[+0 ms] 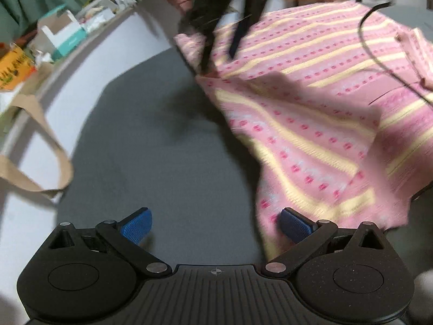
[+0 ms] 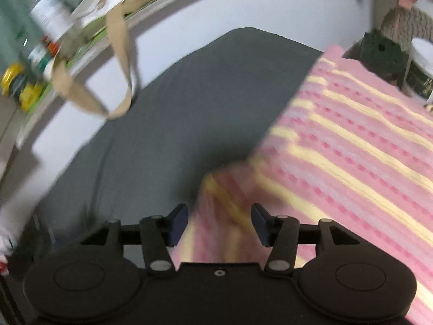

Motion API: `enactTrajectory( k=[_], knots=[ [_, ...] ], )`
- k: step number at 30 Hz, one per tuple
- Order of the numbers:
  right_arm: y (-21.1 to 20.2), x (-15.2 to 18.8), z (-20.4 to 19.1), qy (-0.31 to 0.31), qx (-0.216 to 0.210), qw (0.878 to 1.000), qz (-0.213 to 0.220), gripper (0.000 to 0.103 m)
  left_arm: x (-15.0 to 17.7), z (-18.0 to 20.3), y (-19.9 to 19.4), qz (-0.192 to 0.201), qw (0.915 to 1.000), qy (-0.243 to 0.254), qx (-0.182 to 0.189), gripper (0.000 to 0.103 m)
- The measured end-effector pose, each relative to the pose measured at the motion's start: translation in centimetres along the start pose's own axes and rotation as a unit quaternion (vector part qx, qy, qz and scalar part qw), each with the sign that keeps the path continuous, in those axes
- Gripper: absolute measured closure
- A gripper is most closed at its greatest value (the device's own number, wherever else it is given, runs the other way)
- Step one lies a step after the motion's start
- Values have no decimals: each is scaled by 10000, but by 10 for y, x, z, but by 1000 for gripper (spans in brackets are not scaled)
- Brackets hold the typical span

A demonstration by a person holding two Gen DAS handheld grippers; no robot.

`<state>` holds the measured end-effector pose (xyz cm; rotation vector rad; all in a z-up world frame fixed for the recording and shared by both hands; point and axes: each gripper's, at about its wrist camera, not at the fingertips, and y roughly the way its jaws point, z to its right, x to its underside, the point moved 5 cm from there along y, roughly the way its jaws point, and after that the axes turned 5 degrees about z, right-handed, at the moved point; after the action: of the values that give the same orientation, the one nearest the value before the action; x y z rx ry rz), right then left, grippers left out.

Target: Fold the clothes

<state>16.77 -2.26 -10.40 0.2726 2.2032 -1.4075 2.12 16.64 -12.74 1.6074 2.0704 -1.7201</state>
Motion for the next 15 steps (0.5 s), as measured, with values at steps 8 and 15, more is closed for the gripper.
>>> enactTrajectory(
  k=[8,15],
  knots=[
    [-27,77,23,286,165,9994,-109,52,-2,-2,16,-250,9976,-332,556,2],
    [-4,13,24,1495,-261,9805,1246,51,-8,7,16,-523,9985,41,-157,2]
  ],
)
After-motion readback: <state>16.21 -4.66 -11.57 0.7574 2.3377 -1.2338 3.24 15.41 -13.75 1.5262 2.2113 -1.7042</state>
